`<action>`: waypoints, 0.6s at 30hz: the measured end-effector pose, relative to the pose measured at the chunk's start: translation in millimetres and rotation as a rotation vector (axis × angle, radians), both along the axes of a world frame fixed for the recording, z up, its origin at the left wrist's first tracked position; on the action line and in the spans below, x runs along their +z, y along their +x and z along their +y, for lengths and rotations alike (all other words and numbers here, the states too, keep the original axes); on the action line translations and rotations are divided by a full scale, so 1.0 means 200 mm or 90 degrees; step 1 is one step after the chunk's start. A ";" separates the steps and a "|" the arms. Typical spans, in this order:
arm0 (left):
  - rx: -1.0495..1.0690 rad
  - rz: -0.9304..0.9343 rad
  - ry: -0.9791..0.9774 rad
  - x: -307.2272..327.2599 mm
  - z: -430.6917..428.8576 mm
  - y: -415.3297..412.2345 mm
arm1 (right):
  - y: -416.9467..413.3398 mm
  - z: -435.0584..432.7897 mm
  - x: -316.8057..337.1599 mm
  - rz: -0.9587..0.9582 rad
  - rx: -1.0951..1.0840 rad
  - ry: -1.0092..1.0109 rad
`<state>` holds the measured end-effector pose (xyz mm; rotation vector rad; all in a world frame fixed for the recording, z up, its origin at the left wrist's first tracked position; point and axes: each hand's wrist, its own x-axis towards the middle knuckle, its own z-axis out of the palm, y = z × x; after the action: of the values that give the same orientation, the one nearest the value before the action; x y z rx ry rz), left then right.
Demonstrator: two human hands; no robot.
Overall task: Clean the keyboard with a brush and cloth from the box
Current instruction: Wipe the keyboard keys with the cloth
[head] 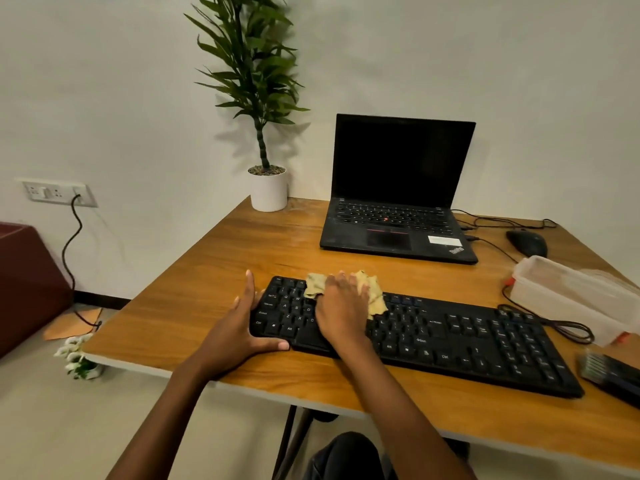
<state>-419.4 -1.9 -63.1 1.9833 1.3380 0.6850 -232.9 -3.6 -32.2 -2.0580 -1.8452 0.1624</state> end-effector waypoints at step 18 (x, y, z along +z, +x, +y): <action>0.028 -0.027 0.015 0.04 -0.02 0.00 | -0.08 -0.12 0.06 -0.058 0.499 -0.056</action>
<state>-418.9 -5.2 -55.9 1.9524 1.3574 0.7620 -249.7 -28.2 -20.9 -1.2915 -2.6445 0.3555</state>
